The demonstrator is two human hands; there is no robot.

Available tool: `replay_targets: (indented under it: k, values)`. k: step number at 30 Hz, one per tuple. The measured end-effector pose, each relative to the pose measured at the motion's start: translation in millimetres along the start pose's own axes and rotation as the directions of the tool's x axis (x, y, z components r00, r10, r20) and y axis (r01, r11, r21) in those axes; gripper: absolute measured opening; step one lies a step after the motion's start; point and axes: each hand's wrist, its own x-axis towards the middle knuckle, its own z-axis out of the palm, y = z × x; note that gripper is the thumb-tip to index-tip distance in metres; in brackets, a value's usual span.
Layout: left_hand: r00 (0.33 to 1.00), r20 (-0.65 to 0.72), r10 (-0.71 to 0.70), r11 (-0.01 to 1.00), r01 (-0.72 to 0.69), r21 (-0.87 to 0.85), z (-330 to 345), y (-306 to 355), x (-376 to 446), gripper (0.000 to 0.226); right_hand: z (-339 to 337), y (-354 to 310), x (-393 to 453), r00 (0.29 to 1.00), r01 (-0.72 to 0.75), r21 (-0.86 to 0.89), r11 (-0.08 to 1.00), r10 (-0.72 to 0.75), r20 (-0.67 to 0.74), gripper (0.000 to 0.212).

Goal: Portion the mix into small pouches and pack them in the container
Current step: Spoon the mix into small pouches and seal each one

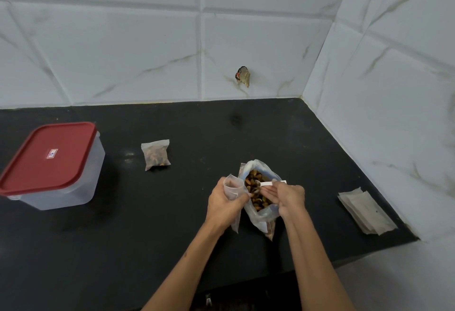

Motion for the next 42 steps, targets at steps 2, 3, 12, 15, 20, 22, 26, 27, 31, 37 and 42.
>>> replay_targets:
  k: [2, 3, 12, 15, 20, 22, 26, 27, 31, 37, 42]
  values:
    - [1.000, -0.016, -0.011, 1.000, 0.011, 0.009, -1, 1, -1, 0.033, -1, -3, -1, 0.999, -0.031, 0.032, 0.999, 0.031, 0.016, 0.019]
    - [1.000, -0.022, -0.016, 1.000, 0.016, 0.015, -2, 2, -2, 0.034, -1, -5, -2, 0.999, -0.044, 0.036, 0.998, 0.043, 0.024, 0.022]
    - [1.000, -0.006, 0.001, 0.992, 0.000, 0.128, -10, 15, -5, 0.035, -8, -11, -10, 0.995, -0.089, 0.104, 0.991, 0.084, 0.051, 0.019]
    - [0.997, -0.068, 0.047, 0.973, -0.031, 0.227, -15, 25, -5, 0.034, -12, -12, -16, 0.995, -0.083, 0.111, 0.990, 0.077, 0.057, 0.020]
    - [0.987, -0.027, 0.159, 0.915, -0.137, 0.380, -11, 44, -6, 0.041, -23, -19, -28, 0.998, -0.056, 0.172, 0.983, 0.048, 0.048, 0.011]
    - [0.981, -0.002, 0.196, 0.876, -0.174, 0.449, -4, 51, -6, 0.042, -25, -29, -38, 0.999, -0.017, 0.198, 0.980, 0.010, 0.038, 0.002]
    - [0.971, 0.022, 0.239, 0.809, -0.212, 0.548, 10, 60, -4, 0.038, -26, -49, -57, 0.993, 0.098, 0.225, 0.969, -0.111, 0.044, 0.006]
    - [0.969, 0.025, 0.246, 0.803, -0.218, 0.555, 13, 62, -3, 0.038, -26, -51, -61, 0.989, 0.124, 0.222, 0.967, -0.139, 0.053, 0.005]
    - [0.973, 0.031, 0.227, 0.832, -0.210, 0.514, 24, 70, -1, 0.036, -22, -49, -69, 0.966, 0.235, 0.176, 0.956, -0.250, 0.068, 0.007]
    - [0.980, 0.041, 0.193, 0.876, -0.191, 0.444, 31, 68, 2, 0.040, -21, -38, -71, 0.875, 0.483, -0.073, 0.872, -0.480, 0.057, 0.004]
    - [0.991, 0.061, 0.123, 0.941, -0.136, 0.311, 29, 66, 3, 0.042, -29, -40, -75, 0.628, 0.772, -0.377, 0.512, -0.706, 0.328, 0.009]
